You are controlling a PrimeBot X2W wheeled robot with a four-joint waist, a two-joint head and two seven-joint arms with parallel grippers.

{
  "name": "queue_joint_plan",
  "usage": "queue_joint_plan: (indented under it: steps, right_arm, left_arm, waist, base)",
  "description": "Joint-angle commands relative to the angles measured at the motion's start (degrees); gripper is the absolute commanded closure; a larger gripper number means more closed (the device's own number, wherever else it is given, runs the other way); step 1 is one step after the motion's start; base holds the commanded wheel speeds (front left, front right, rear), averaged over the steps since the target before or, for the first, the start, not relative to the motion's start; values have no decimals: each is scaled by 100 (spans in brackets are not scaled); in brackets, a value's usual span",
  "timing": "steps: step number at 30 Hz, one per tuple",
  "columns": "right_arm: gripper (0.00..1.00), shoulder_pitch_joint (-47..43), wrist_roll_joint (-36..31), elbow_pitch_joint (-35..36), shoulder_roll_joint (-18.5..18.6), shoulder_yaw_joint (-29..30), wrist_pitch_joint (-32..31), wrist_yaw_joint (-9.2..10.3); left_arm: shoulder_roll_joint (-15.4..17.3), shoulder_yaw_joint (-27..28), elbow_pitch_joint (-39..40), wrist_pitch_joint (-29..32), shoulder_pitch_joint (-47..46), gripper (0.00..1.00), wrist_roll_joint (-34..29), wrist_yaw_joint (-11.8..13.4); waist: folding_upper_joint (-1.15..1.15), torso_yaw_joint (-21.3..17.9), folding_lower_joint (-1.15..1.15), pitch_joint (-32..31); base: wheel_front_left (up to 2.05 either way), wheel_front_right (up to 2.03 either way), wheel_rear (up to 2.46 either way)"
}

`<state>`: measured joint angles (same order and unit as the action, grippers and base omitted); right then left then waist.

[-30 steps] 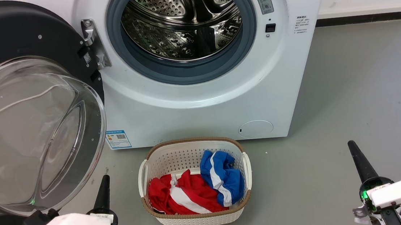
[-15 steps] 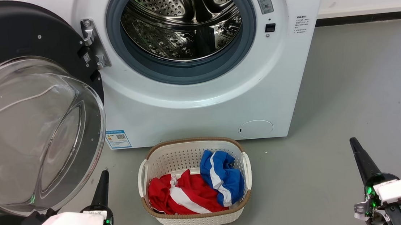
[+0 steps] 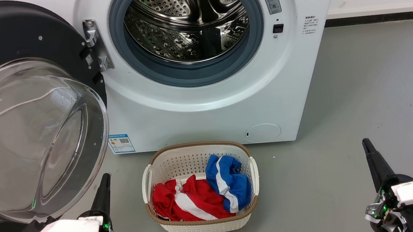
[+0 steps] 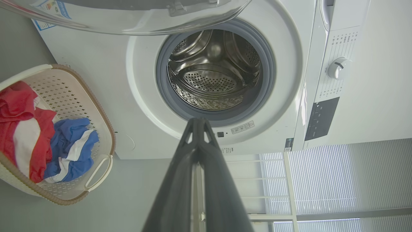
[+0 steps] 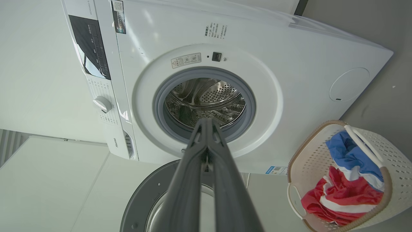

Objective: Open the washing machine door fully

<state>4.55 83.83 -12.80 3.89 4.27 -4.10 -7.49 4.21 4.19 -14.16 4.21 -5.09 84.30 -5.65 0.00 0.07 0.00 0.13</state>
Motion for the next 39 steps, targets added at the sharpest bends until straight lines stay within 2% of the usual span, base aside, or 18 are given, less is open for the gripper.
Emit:
queue_joint_plan:
  steps: [1, 23, 39]
  right_arm:
    - [100, 89, 112, 7, 19, 15, -31, 0]
    - [100, 193, 997, -130, -6, 106, -153, 0]
    - [100, 185, 940, -126, -29, 128, -167, 0]
  left_arm:
    - [-24, 45, 29, 30, -112, 100, 94, -57]
    - [-151, 271, 14, 264, -140, 100, 830, -208]
    - [-148, 260, 15, 255, -134, 100, 808, -202]
  waist:
    - [0, 0, 0, 0]
    - [0, -7, 0, 5]
    - [0, -7, 0, 5]
  base:
    - [0, 0, 0]
    - [0, 0, 0]
    - [0, 0, 0]
